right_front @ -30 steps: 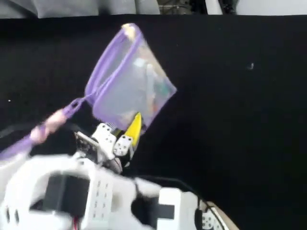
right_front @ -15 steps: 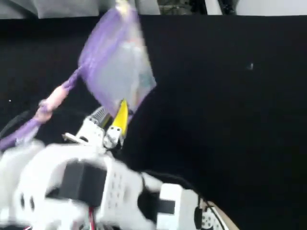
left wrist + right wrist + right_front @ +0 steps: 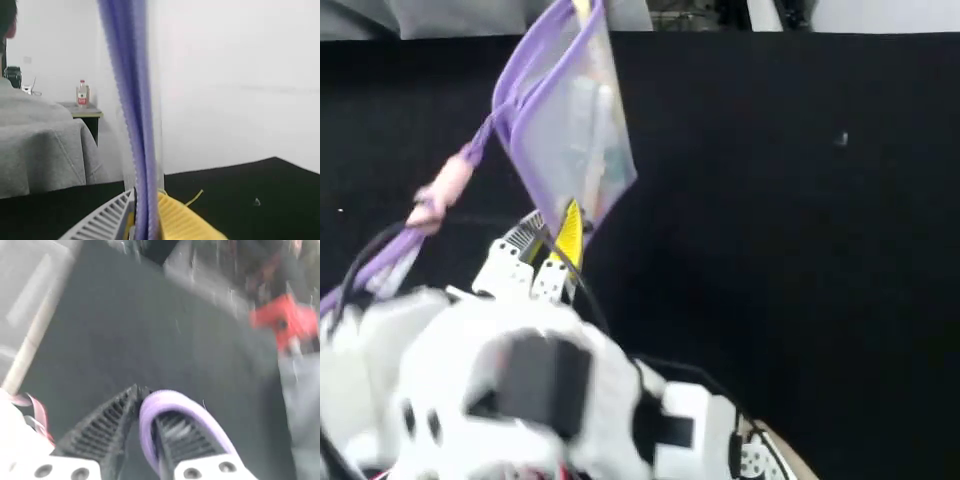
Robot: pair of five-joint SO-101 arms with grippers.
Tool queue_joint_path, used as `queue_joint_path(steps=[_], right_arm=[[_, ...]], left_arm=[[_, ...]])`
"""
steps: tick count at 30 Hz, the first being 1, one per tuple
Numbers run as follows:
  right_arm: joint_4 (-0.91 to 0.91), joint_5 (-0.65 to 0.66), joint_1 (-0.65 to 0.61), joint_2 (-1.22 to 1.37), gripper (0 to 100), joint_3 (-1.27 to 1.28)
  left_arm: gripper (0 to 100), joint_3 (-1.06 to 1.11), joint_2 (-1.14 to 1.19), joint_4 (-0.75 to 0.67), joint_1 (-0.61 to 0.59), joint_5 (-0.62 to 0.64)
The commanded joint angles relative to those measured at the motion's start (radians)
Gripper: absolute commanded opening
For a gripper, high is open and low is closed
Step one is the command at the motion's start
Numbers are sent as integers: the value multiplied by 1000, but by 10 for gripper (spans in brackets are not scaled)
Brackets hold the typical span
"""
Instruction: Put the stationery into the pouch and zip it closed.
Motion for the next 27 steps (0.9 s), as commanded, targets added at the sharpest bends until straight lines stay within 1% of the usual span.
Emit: queue_joint_path(steps=[1, 3, 8, 11, 19, 27], right_arm=[[6, 38, -127, -194, 11, -41], [-37, 80, -103, -255, 11, -31], [-175, 89, 112, -361, 11, -27], [-252, 89, 204, -412, 11, -33], [-445, 97, 358, -521, 11, -27], [-483, 100, 509, -519, 11, -25]], left_arm=[[29, 19, -9, -35, -28, -5], [29, 19, -12, -37, -56, -3], [28, 19, -12, -74, -79, -11], [28, 19, -12, -74, -81, -11], [28, 19, -12, -74, -81, -12], [28, 19, -12, -74, -81, -12]])
